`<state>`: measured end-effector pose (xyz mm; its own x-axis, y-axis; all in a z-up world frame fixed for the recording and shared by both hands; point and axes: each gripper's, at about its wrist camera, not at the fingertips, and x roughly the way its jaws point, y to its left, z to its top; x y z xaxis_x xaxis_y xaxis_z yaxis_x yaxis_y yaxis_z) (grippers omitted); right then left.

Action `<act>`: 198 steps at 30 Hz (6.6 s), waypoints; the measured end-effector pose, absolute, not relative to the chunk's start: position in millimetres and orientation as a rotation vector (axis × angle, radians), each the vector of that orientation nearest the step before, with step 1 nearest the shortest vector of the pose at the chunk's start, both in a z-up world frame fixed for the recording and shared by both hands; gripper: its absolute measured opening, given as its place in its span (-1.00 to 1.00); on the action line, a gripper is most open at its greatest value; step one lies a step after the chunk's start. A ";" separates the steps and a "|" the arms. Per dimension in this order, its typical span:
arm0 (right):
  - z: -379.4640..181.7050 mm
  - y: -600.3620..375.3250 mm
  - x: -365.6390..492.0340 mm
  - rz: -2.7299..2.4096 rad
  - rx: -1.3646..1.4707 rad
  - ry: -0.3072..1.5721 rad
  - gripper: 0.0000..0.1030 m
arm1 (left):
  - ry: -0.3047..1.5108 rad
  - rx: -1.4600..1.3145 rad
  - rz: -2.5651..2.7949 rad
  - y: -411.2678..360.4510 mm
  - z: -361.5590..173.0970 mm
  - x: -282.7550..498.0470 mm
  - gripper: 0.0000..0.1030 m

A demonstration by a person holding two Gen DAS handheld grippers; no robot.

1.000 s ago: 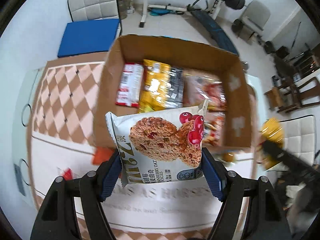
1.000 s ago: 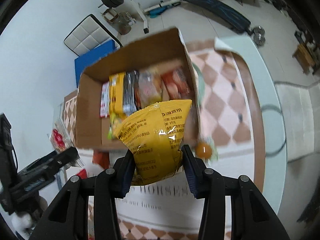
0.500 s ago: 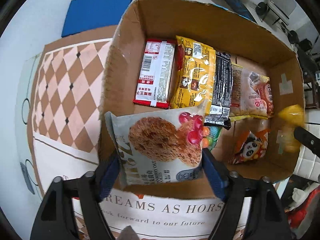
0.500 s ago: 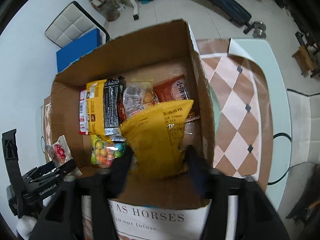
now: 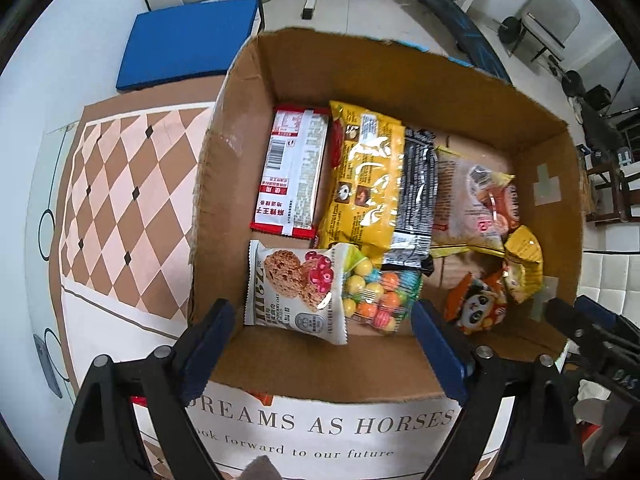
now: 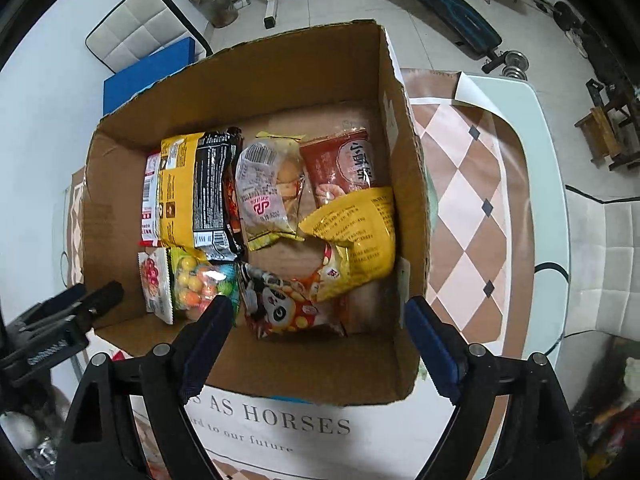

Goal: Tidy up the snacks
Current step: 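Withdraw both grippers from the box toward the remaining snacks, then grasp the clear-wrapped round cake with the right gripper while the left grasps the red triangular packet, then carry the cake and red packet into the box and open both grippers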

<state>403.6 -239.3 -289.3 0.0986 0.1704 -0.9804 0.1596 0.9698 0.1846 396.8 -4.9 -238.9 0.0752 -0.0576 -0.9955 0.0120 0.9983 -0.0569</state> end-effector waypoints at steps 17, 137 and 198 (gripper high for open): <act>-242.0 -239.3 320.3 0.015 0.306 1.312 0.88 | 1.190 -0.014 -0.049 0.4 -171.1 314.7 0.92; -386.2 -84.9 257.1 0.239 0.293 1.593 -0.22 | 1.496 -0.177 -0.003 85.2 -278.3 209.1 -0.10; -261.9 -253.5 368.1 0.066 0.353 1.362 0.09 | 1.564 -0.124 -0.372 -80.1 -249.0 367.4 -0.09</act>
<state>368.1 -253.5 -261.9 0.2141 0.2489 -0.9446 0.1571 0.9456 0.2848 367.4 -80.1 -249.0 -0.0352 -0.3086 -0.9505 0.1529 0.9383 -0.3103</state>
